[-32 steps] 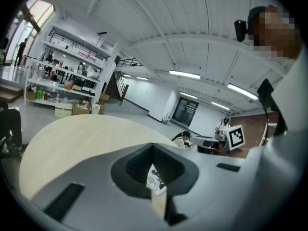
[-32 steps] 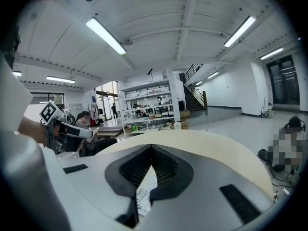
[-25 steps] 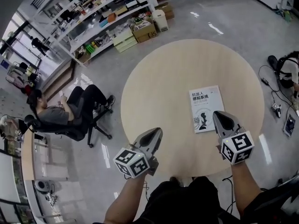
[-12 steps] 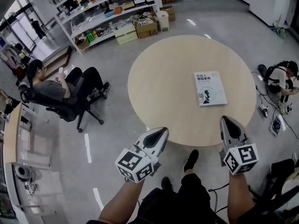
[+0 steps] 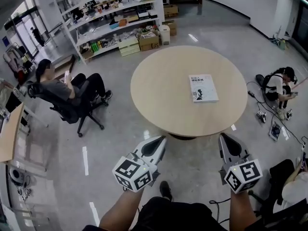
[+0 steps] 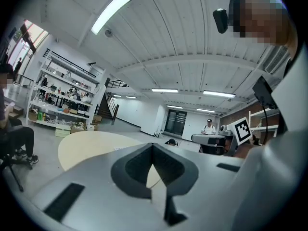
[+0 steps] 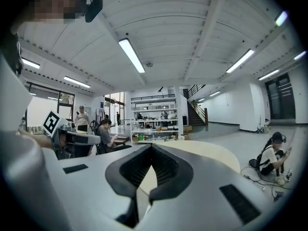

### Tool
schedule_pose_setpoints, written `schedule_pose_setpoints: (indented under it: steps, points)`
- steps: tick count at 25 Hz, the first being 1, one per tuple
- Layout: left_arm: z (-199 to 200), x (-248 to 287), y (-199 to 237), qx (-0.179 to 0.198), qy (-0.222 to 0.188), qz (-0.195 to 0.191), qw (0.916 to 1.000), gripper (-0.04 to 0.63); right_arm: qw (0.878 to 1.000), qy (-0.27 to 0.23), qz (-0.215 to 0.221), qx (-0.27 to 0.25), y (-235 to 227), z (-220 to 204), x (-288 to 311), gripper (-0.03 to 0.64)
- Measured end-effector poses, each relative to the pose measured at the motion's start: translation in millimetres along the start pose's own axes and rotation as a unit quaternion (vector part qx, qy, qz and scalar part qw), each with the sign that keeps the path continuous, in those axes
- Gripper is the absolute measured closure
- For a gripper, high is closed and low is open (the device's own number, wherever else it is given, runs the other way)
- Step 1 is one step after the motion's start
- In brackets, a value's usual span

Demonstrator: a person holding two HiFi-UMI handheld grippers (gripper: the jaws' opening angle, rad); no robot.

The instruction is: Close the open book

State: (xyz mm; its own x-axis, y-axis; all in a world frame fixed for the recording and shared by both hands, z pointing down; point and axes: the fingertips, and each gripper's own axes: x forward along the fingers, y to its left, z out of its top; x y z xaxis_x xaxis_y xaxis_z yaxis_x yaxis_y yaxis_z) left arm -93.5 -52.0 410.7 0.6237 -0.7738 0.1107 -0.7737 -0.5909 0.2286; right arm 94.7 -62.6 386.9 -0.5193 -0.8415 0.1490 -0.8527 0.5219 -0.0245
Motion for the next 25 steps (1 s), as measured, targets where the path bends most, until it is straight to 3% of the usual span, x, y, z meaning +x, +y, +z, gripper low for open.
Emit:
schedule_pose_setpoints:
  steps: [7, 14, 25]
  points:
    - [-12, -44, -119, -0.001, -0.032, 0.016, 0.9994, 0.606, 0.999, -0.012, 0.039, -0.016, 13, -7, -130, 0.618]
    - [-32, -101, -219, 0.004, -0.022, 0.025, 0.9994, 0.606, 0.999, -0.006, 0.046, -0.003, 21, -22, -242, 0.619]
    - [-48, -212, -291, 0.026, -0.024, 0.0, 0.9994, 0.606, 0.999, -0.035, 0.02, 0.008, 94, -17, -333, 0.62]
